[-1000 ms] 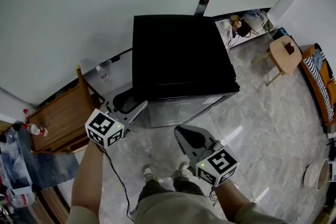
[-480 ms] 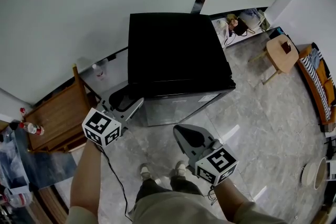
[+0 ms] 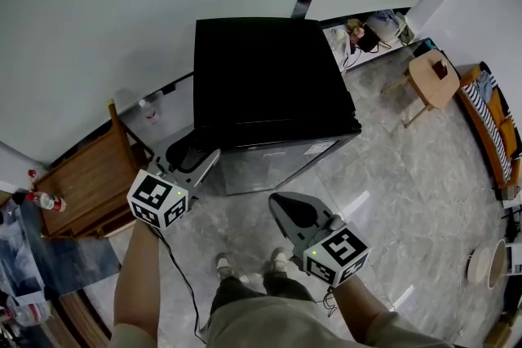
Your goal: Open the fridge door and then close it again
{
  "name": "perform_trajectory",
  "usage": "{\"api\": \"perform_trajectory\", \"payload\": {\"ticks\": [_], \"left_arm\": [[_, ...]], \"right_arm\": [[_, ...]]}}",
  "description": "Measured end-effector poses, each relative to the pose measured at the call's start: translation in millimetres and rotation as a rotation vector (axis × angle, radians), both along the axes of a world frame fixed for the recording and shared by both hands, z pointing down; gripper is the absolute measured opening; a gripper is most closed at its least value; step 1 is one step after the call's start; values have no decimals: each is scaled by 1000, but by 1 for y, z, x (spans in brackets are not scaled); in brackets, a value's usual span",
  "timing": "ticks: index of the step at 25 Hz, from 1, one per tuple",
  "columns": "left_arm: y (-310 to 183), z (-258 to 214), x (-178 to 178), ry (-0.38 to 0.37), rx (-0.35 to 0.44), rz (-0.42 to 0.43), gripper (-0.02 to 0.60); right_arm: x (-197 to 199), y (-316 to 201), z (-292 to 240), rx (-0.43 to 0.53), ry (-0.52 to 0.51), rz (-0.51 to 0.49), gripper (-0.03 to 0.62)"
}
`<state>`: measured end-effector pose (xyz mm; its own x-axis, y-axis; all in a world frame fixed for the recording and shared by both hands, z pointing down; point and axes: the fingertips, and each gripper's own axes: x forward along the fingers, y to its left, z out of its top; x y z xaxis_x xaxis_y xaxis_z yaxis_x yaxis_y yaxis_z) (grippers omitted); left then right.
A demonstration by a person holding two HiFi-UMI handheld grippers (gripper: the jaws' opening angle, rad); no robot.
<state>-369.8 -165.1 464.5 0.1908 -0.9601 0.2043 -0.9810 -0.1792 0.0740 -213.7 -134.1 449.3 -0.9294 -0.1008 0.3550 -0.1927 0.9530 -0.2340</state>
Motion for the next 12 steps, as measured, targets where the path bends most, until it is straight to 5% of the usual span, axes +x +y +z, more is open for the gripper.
{"api": "perform_trajectory", "payload": {"ticks": [12], "left_arm": [[42,-1,34,39,34,-20,206]], "right_arm": [[10,17,-3,11,-6,4,-3]]}}
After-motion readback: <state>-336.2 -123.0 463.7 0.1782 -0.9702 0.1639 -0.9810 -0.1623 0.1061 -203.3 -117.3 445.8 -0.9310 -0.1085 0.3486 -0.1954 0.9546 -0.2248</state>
